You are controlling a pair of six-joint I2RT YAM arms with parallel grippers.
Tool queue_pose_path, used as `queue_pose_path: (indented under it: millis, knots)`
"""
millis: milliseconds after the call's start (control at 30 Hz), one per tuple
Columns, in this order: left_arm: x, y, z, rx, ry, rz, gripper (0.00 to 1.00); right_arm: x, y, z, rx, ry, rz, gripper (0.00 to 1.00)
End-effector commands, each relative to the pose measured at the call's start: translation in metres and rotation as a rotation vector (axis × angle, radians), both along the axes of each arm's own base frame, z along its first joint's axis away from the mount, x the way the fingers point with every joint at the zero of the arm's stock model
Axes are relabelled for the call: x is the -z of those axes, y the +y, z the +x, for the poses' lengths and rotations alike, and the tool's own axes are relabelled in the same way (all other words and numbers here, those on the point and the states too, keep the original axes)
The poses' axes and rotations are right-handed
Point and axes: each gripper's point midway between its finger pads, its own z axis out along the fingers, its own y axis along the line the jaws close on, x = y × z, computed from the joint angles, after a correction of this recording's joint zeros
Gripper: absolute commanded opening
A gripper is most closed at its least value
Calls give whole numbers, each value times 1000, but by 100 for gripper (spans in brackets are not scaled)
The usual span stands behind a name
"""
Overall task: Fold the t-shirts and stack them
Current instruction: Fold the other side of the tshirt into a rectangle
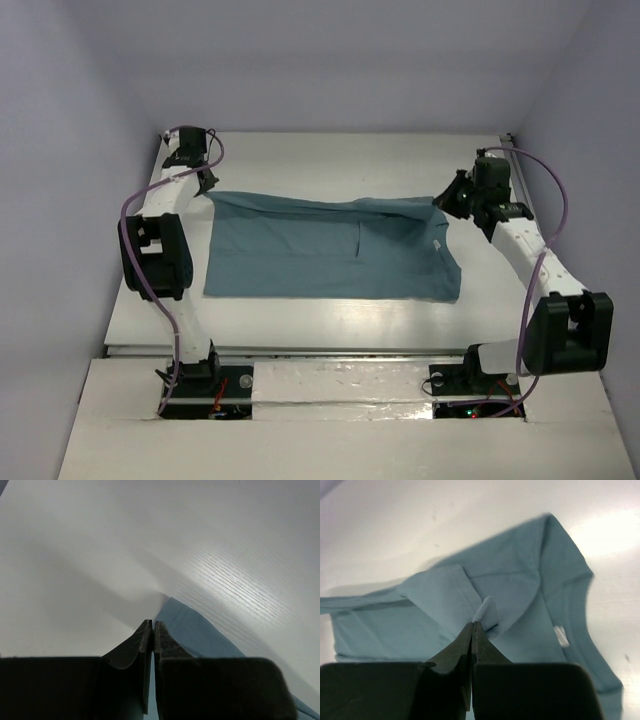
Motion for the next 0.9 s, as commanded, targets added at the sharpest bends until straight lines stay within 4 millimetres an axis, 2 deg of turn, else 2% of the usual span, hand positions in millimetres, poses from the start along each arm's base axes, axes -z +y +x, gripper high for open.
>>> queue_pose_path:
  millis: [0,33,133,167,200,333,500,633,733,800,833,867]
  knots:
    - [-29,-4,-3,3,-81,-27,0,13,-22,-28,67,55,-85,0]
    - [-30,-5,-7,5,-84,-31,0,21,-23,-35,69,74,-86,0]
    - [-31,-8,-17,15,-90,-44,0,26,-24,-51,77,99,-86,0]
    - [-25,-11,-29,17,-77,-56,0,38,-30,-71,108,152,-98,0]
    - [-25,-11,-29,16,-77,-57,0,38,-30,-71,109,153,-98,0]
    - [-8,-13,-60,11,-46,-67,0,56,-31,-96,130,235,-87,0]
    - [11,-14,-78,13,-4,-72,0,91,-28,-134,186,399,-35,0]
    - [30,-13,-93,0,48,-69,0,101,-26,-149,227,448,6,1]
    - [36,-13,-100,0,64,-65,0,98,-29,-153,240,447,-5,13]
    - [37,-13,-103,3,69,-67,5,91,-36,-154,248,424,-45,21]
    - [35,-13,-104,2,66,-68,10,87,-37,-152,241,413,-57,40]
    - [33,-14,-104,2,60,-70,18,78,-38,-147,216,385,-75,50]
